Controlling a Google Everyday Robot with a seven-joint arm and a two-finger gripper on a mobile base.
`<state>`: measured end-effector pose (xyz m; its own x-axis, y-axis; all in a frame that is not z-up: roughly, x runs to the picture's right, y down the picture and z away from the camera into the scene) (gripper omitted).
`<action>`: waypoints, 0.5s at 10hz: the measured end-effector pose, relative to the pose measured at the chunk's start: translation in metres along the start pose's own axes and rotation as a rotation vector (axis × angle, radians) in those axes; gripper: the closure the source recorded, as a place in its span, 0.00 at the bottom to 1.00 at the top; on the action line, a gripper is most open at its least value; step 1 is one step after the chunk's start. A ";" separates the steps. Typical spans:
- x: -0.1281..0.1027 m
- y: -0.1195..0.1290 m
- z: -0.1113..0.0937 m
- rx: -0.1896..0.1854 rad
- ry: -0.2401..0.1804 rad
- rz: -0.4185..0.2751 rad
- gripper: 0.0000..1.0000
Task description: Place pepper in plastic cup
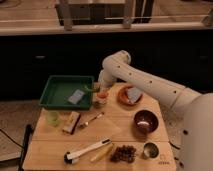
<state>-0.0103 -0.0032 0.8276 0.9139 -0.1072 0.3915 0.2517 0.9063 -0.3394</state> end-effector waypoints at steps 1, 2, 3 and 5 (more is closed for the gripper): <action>0.002 -0.002 0.002 0.002 -0.004 0.003 0.99; 0.004 -0.003 0.003 0.005 -0.007 0.007 0.99; 0.006 -0.004 0.006 0.010 -0.015 0.015 0.99; 0.011 -0.005 0.008 0.017 -0.026 0.027 0.99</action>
<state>-0.0041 -0.0058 0.8409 0.9117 -0.0719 0.4045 0.2211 0.9157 -0.3356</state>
